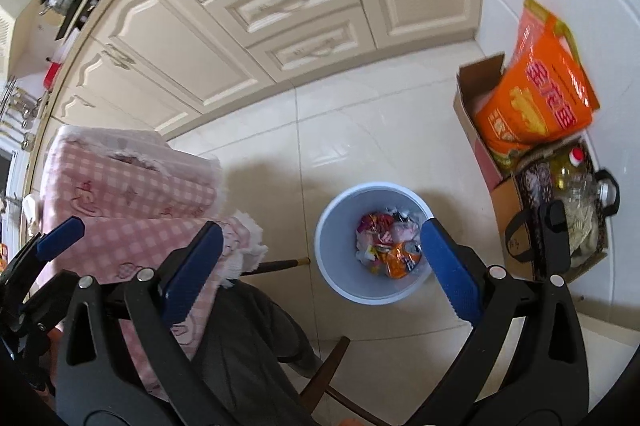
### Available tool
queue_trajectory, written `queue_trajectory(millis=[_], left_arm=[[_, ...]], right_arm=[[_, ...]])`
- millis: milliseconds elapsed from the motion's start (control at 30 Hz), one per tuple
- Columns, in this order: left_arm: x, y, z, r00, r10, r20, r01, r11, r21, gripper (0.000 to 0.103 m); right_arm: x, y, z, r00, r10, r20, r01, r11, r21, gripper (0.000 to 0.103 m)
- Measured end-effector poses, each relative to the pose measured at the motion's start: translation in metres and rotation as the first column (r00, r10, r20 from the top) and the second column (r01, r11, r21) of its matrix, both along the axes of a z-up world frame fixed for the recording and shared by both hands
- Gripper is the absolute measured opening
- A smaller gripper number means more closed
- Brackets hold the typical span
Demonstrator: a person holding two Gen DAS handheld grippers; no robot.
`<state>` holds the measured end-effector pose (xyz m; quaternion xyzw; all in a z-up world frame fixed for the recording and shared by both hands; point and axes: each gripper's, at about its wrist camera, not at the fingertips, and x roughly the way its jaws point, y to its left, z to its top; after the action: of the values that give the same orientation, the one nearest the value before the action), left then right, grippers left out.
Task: Collect trash
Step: 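Move both tools back over the table toward the white napkin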
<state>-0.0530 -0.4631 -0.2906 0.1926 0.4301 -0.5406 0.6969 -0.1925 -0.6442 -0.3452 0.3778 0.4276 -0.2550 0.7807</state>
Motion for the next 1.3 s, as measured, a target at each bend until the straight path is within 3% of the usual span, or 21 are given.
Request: queue_trajectory(millis=[333, 633, 733, 1033, 1100, 1167, 1300], left_arm=[[0.029, 0.069, 0.055, 0.992, 0.112, 0.06, -0.106, 0.991, -0.086, 0.087], [0.062, 0.149, 0.106, 0.951, 0.288, 0.112, -0.265, 0.947, -0.182, 0.087], [0.069, 0.178, 0.121, 0.923, 0.362, 0.135, -0.328, 0.919, -0.219, 0.087], [0.083, 0.266, 0.162, 0.77, 0.596, 0.228, -0.514, 0.791, -0.332, 0.087], [0.086, 0.286, 0.17, 0.724, 0.64, 0.255, -0.548, 0.76, -0.35, 0.087], [0.09, 0.297, 0.171, 0.698, 0.663, 0.271, -0.569, 0.743, -0.354, 0.087], [0.102, 0.315, 0.161, 0.676, 0.687, 0.266, -0.604, 0.723, -0.335, 0.087]], right_arm=[[0.041, 0.042, 0.071, 0.991, 0.096, 0.096, -0.087, 0.992, -0.094, 0.097], [0.091, 0.095, 0.122, 0.96, 0.232, 0.156, -0.206, 0.964, -0.165, 0.097], [0.108, 0.12, 0.144, 0.938, 0.288, 0.195, -0.251, 0.948, -0.194, 0.097], [0.157, 0.208, 0.204, 0.824, 0.489, 0.286, -0.402, 0.86, -0.314, 0.097], [0.166, 0.226, 0.213, 0.797, 0.53, 0.29, -0.432, 0.836, -0.339, 0.097], [0.176, 0.245, 0.222, 0.769, 0.567, 0.295, -0.454, 0.809, -0.373, 0.097], [0.188, 0.266, 0.226, 0.739, 0.608, 0.29, -0.481, 0.777, -0.406, 0.097]])
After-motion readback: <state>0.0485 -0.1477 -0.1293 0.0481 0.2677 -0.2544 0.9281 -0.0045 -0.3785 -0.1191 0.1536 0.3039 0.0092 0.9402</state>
